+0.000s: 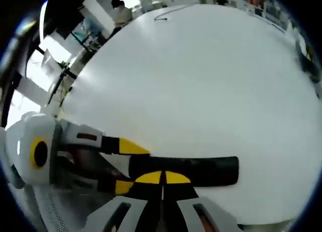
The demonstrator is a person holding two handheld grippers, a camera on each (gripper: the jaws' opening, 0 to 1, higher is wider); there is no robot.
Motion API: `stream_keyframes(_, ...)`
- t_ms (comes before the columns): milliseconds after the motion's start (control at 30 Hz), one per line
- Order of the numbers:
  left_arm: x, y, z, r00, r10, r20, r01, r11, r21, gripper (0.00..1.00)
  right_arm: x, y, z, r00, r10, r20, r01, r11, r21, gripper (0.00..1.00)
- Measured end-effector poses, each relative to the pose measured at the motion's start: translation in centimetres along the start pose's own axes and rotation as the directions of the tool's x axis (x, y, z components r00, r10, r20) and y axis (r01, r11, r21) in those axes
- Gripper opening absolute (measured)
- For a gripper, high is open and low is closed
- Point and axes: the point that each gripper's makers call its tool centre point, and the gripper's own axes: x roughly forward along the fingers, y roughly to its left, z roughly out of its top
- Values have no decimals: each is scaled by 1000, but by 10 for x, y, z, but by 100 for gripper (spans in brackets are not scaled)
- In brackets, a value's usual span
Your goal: Press the specified remote control buttons in sequence, fully releasing each button before pressing the next.
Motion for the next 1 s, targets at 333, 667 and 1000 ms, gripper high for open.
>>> stream_keyframes(333,0,1,1,1000,9,14,-9,1000,-10,24,-82,-27,33,907,-234,349,231,972,52,0)
stream_keyframes(667,2,2,3,1000,15,-23,-15,1000,-11,24,-144,-56,46,674,-405,618,429,895,120,35)
stream_keyframes(1000,3,16,4,997,-20,-73,28,994,110,23,-133,-68,48,651,-457,605,502,858,108,51)
